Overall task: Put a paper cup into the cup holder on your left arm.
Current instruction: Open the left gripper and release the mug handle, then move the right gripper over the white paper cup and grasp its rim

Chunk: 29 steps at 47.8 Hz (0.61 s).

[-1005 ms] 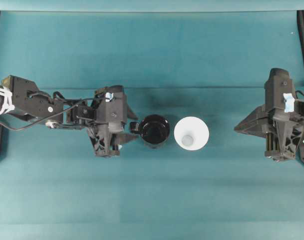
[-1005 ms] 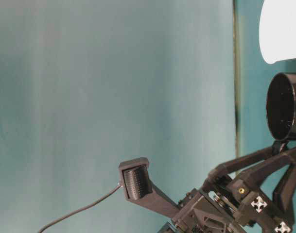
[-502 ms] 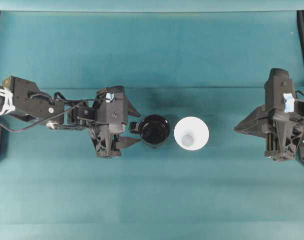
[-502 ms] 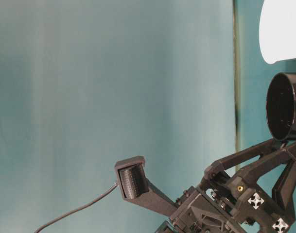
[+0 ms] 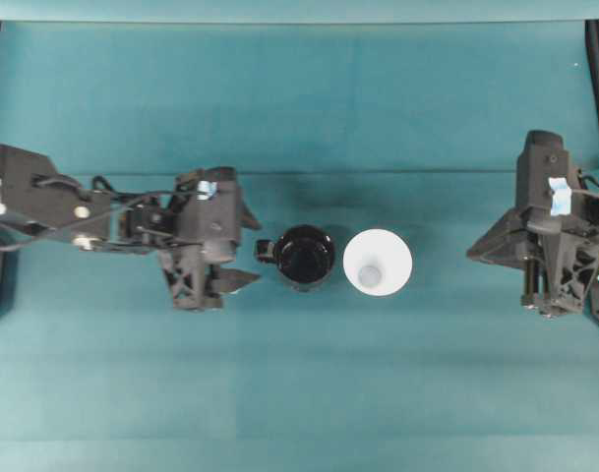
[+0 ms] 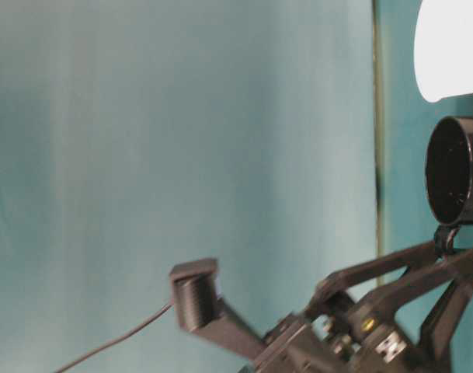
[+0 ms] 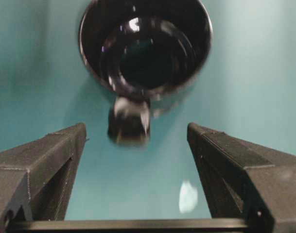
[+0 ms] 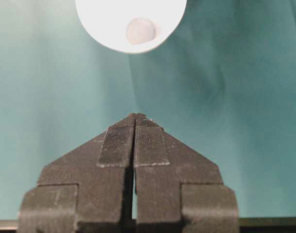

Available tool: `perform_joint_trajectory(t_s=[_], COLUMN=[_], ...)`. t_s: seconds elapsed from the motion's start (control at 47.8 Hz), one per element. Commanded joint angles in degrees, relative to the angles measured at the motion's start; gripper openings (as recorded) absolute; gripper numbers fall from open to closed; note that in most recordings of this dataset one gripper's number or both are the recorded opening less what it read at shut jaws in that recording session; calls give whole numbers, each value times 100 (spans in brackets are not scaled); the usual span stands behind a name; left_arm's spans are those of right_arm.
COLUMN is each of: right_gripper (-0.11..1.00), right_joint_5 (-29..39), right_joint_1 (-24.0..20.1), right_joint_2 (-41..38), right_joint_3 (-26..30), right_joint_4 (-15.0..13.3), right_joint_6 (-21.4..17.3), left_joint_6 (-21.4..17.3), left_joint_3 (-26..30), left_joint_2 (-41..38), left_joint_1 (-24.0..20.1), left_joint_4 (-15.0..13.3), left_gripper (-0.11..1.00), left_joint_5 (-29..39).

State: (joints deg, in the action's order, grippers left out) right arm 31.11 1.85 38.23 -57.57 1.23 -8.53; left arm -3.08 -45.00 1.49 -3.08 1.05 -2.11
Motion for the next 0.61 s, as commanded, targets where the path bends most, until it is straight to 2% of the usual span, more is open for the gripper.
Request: perform_joint_trajectory(t_s=[0.0,0.126,0.23,0.314,0.481,0.523,0.586], right_gripper=[0,6,18,38,84,93,95], right_joint_5=[-26,0,62,97,255,352,492], right_joint_1=[70,202,308,352,352,352,352], right_joint_2=[-62,-352,-729,-1090,-1898,-2074,-2285], right_joint_3=[255,519,817,1099,1723,1863,2083], right_joint_4=[-18,-18,-18,-18,-167,-229,-325], right_joint_6=[-53,-44,-44,-9,18,26,26], left_joint_6=[-9,-9,-9,0,-9,-9,-9], left_joint_3=[-114,-352,-483,-536,-562,-571,-589], left_joint_2=[360,668,861,984,1169,1195,1222], left_joint_1=[26,18,18,18,26,26,26], left_joint_4=[9,9,9,9,9,0,9], left_gripper=[89,89,89,89,89,89,89], left_joint_5=[44,53,53,53,53,53,62])
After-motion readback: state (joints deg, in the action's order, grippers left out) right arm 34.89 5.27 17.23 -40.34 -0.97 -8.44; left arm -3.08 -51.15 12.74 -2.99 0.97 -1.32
